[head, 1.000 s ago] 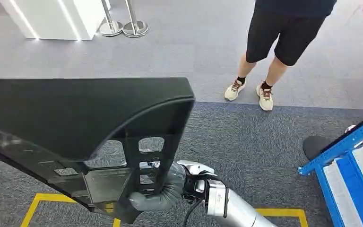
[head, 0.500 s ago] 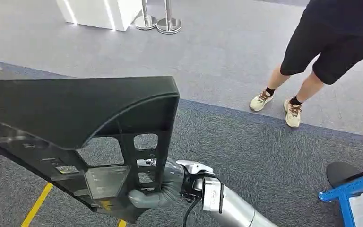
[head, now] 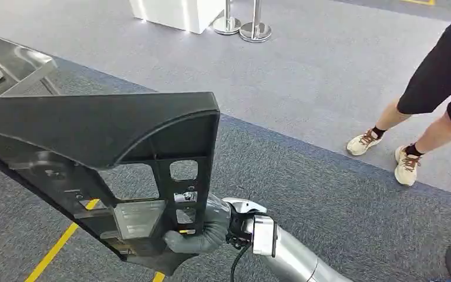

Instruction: Take the parts from the cabinet and place them on the table.

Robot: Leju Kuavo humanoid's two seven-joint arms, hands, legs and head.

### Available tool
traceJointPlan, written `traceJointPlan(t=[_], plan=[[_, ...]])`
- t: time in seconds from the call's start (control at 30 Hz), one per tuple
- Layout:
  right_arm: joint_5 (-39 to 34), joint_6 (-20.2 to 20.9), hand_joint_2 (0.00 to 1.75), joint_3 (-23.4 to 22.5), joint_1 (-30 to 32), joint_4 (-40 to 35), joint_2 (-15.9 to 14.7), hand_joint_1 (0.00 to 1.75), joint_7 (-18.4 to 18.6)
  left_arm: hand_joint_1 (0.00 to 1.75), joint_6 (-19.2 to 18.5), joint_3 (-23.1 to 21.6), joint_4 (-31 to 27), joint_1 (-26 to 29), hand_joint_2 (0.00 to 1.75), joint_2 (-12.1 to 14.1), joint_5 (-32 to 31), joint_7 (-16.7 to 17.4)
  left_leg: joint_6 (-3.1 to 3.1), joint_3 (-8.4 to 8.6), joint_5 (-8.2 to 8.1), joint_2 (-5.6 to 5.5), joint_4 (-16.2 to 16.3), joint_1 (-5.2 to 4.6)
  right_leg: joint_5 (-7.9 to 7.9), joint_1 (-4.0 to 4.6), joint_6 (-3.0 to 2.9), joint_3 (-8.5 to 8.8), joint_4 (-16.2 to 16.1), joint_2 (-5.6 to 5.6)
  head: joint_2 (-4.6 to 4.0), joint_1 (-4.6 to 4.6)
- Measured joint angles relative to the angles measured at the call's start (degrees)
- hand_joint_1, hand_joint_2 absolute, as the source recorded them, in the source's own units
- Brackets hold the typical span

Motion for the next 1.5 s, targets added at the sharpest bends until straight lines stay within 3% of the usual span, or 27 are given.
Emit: traceJointPlan(t=[0.07, 0.13, 0.17, 0.2, 0.27, 0.33, 0.47, 0.5, 0.57, 0.63, 0.67, 0.7, 0.77, 0.8, 0.83, 0.97, 1.0, 1.03, 1.07, 1.13, 1.17, 1.23, 1.3, 1.33, 1.37, 1.47, 1.5], plan=[[0.0, -0.1, 1.75, -0.2, 0.1, 0.1, 0.0, 1.68, -0.2, 0.0, 0.0, 0.0, 0.0, -0.6, 1.75, 0.2, -0.1, 0.1, -0.39, -3.94, -4.25, 3.88, 7.9, 0.06, -0.24, 0.28, -0.44, 0.27, -0.1, -1.7, 0.0, 0.0], [0.0, -0.1, 1.75, -0.3, 0.4, 0.5, -0.1, 1.68, -0.2, 0.0, 0.0, 0.0, 0.0, -0.8, 1.75, 0.3, -0.1, 0.1, -0.64, -8.25, -7.3, 4.72, 16.4, 0.12, -0.5, 0.4, -0.44, 0.27, 0.0, -3.34, 0.0, 0.0], [0.0, -0.1, 1.75, -0.4, 0.7, 0.5, -0.1, 1.68, -0.2, 0.0, -0.1, 0.0, 0.0, -0.6, 1.75, 0.3, -0.1, 0.2, -0.7, -8.55, -6.8, 4.79, 16.9, 0.13, -0.65, 0.41, -0.42, 0.29, 0.1, -4.1, 0.0, 0.0], [0.1, -0.1, 1.75, -0.4, 0.8, 0.6, -0.1, 1.68, -0.2, 0.0, -0.1, 0.0, 0.0, -0.5, 1.75, 0.3, -0.1, 0.2, -0.66, -7.43, -5.13, 4.83, 14.8, 0.13, -0.81, 0.41, -0.33, 0.38, 0.2, -4.76, 0.0, -0.02], [0.1, -0.1, 1.75, -0.4, 0.8, 0.7, -0.1, 1.68, -0.2, 0.0, -0.1, 0.0, 0.0, -0.5, 1.75, 0.4, -0.1, 0.3, -0.25, -1.7, 0.21, 6.11, 4.2, 0.03, -1.26, 0.42, -0.04, 0.83, 0.4, -6.1, 0.0, -0.02], [0.2, -0.1, 1.75, -0.7, 0.8, 0.7, -0.1, 1.68, -0.2, 0.0, -0.1, 0.0, 0.0, -0.8, 1.75, 0.6, -0.1, 0.3, 0.81, 1.43, 0.51, 9.11, -1.6, -1.07, -1.72, 0.94, 0.5, 1.29, 0.4, -7.31, 0.0, 0.0], [0.4, -0.1, 1.75, -0.8, 0.7, 0.7, -0.1, 1.68, -0.3, 0.0, -0.2, 0.0, 0.0, -0.4, 1.75, 0.6, -0.1, 0.3, 2.07, 1.21, 0.8, 6.29, -2.0, -0.75, -2.17, 1.03, 1.68, 1.83, 0.4, -9.42, 0.0, 0.0], [0.5, -0.1, 1.75, -0.9, 0.6, 0.7, -0.1, 1.68, -0.4, 0.0, -0.2, 0.0, 0.0, -0.3, 1.75, 0.5, -0.1, 0.3, 2.3, 1.6, 0.98, 5.68, -2.2, -0.38, -2.84, 0.51, 2.23, 1.85, 1.1, -7.24, 0.0, 0.0], [0.5, 0.0, 1.75, -1.1, 0.7, 0.7, -0.2, 1.68, -0.5, 0.0, -0.4, 0.0, 0.0, -0.6, 1.75, 0.5, -0.1, 0.4, 2.72, 1.6, 1.03, 4.61, -2.2, -0.33, -7.09, 0.28, 2.39, -1.72, 8.5, -2.25, 0.0, 0.0], [0.7, 0.0, 1.75, -1.3, 1.0, 1.0, -0.4, 1.68, -0.6, 0.0, -0.5, 0.0, 0.0, -0.8, 1.75, 0.4, -0.1, 0.3, 2.95, 1.42, 1.0, 3.18, -2.1, -0.42, -10.63, 0.32, 2.47, -6.75, 18.0, -1.39, 0.0, 0.0], [0.8, 0.0, 1.75, -1.3, 1.2, 1.2, -0.5, 1.68, -0.6, 0.0, -0.5, 0.0, 0.0, -0.7, 1.75, 0.4, -0.1, 0.3, 2.96, 1.43, 1.0, 2.25, -2.0, -0.46, -10.44, 0.32, 2.37, -8.13, 20.0, -1.36, 0.0, 0.0], [0.9, 0.0, 1.75, -1.4, 1.3, 1.3, -0.6, 1.68, -0.6, 0.0, -0.5, 0.0, 0.0, -0.7, 1.75, 0.3, -0.1, 0.3, 2.95, 1.53, 0.98, 1.31, -2.0, -0.48, -8.44, 0.32, 2.22, -7.7, 18.3, -1.32, 0.0, 0.0], [0.9, 0.0, 1.75, -1.5, 1.2, 1.3, -0.7, 1.68, -0.6, 0.0, -0.5, 0.0, 0.0, -0.8, 1.75, 0.3, -0.1, 0.3, 2.78, 1.8, 0.86, -0.46, -1.8, -0.53, -2.66, 0.34, 1.65, -3.39, 8.5, -0.46, 0.0, 0.0], [0.9, 0.0, 1.75, -1.6, 1.2, 1.3, -0.7, 1.68, -0.6, 0.0, -0.5, 0.0, 0.0, -0.8, 1.75, 0.3, -0.1, 0.3, 2.69, 1.92, 0.8, -1.24, -1.8, -0.56, -0.04, 0.29, 1.21, -0.89, 2.9, 1.75, 0.0, 0.0], [0.9, 0.0, 1.75, -1.6, 1.2, 1.3, -0.7, 1.68, -0.7, 0.0, -0.5, 0.0, 0.0, -0.9, 1.75, 0.2, -0.1, 0.3, 2.48, 1.72, 0.71, -1.71, -1.8, -0.78, -0.97, 0.11, 1.02, -0.07, 1.3, 3.5, 0.0, 0.0], [0.9, 0.0, 1.75, -1.8, 1.1, 1.2, -0.7, 1.68, -0.7, 0.0, -0.5, 0.0, 0.0, -0.3, 1.75, 0.2, -0.1, 0.3, 0.99, 1.06, 0.88, -4.1, -2.0, -0.38, -0.5, 0.14, 0.73, 0.22, 0.3, 1.02, 0.0, 0.0], [0.9, 0.0, 1.75, -1.8, 1.0, 1.2, -0.5, 1.68, -0.7, 0.0, -0.5, 0.0, 0.0, -0.3, 1.75, 0.4, -0.1, 0.3, 1.04, 1.14, 0.45, -2.98, -1.4, -0.16, -0.27, -0.11, 0.39, 0.72, -0.4, -0.07, 0.0, 0.0], [0.9, 0.0, 1.75, -1.8, 1.0, 1.2, -0.5, 1.68, -0.7, 0.0, -0.5, 0.0, 0.0, -0.5, 1.75, 0.2, -0.1, 0.3, 0.66, 0.21, -0.98, 0.85, 0.7, -0.52, -0.34, -0.08, -0.1, 1.13, -0.9, -0.62, 0.0, -0.02], [0.9, 0.0, 1.75, -1.8, 0.9, 1.2, -0.5, 1.68, -0.7, 0.0, -0.4, 0.0, 0.0, -0.8, 1.75, 0.3, -0.1, 0.3, 0.22, -1.85, -3.22, 3.0, 4.7, -0.42, -0.36, -0.04, -0.19, 1.25, -0.9, -1.52, 0.0, 0.0], [0.9, 0.0, 1.75, -1.8, 1.1, 1.3, -0.6, 1.68, -0.7, 0.0, -0.4, 0.0, 0.0, -1.0, 1.75, 0.3, 0.0, 0.3, -0.5, -6.55, -6.89, 4.46, 13.7, 0.05, -0.69, 0.05, -0.25, 1.29, -0.8, -3.24, 0.0, 0.0], [0.9, 0.1, 1.75, -1.8, 1.2, 1.4, -0.7, 1.68, -0.6, 0.0, -0.4, -0.1, 0.0, -0.9, 1.75, 0.2, -0.2, 0.3, -0.73, -7.77, -7.09, 4.63, 15.9, 0.3, -0.79, 0.06, -0.2, 1.3, -0.8, -3.99, 0.0, -0.02], [0.9, 0.1, 1.75, -1.8, 1.2, 1.4, -0.7, 1.68, -0.6, 0.0, -0.4, -0.1, 0.0, -0.8, 1.75, 0.2, -0.3, 0.4, -1.16, -6.01, -3.7, 4.95, 11.9, 0.72, -1.17, 0.0, 0.15, 1.46, -0.5, -5.39, 0.0, -0.02], [0.9, 0.1, 1.75, -1.8, 1.2, 1.3, -0.7, 1.68, -0.7, 0.0, -0.4, -0.1, 0.0, -0.8, 1.75, 0.4, -0.3, 0.5, -1.33, -0.47, 1.5, 6.94, 1.3, 0.86, -1.9, -0.19, 0.71, 1.81, 0.1, -6.77, 0.0, -0.02], [0.9, 0.1, 1.75, -1.8, 1.1, 1.3, -0.7, 1.68, -0.7, 0.0, -0.4, -0.1, 0.0, -1.0, 1.75, 0.3, -0.3, 0.5, -0.92, 0.67, 0.4, 9.24, -0.9, 0.08, -2.25, 0.17, 1.16, 1.91, 0.3, -7.35, 0.0, -0.02], [0.9, 0.0, 1.75, -1.9, 1.1, 1.3, -0.7, 1.68, -0.7, 0.0, -0.4, -0.1, 0.0, -1.0, 1.75, 0.3, -0.3, 0.5, 0.21, 0.53, 0.83, 8.12, -1.2, 0.07, -2.45, 0.35, 1.49, 1.92, 0.6, -7.82, 0.0, 0.02], [0.9, 0.1, 1.75, -1.8, 1.0, 1.2, -0.6, 1.68, -0.7, 0.0, -0.4, -0.1, 0.0, -0.7, 1.75, 0.2, -0.3, 0.3, 1.29, 0.03, 0.65, 6.28, -0.8, -0.02, -2.67, 0.41, 2.17, 2.23, 0.5, -9.25, 0.0, 0.0], [0.9, 0.1, 1.75, -1.8, 1.0, 1.1, -0.5, 1.68, -0.7, 0.0, -0.4, -0.1, 0.0, -0.7, 1.75, 0.2, -0.5, 0.3, 1.81, 0.34, 0.82, 5.63, -1.0, 0.17, -3.07, 0.08, 2.82, 2.33, 0.6, -8.72, 0.0, 0.0]])
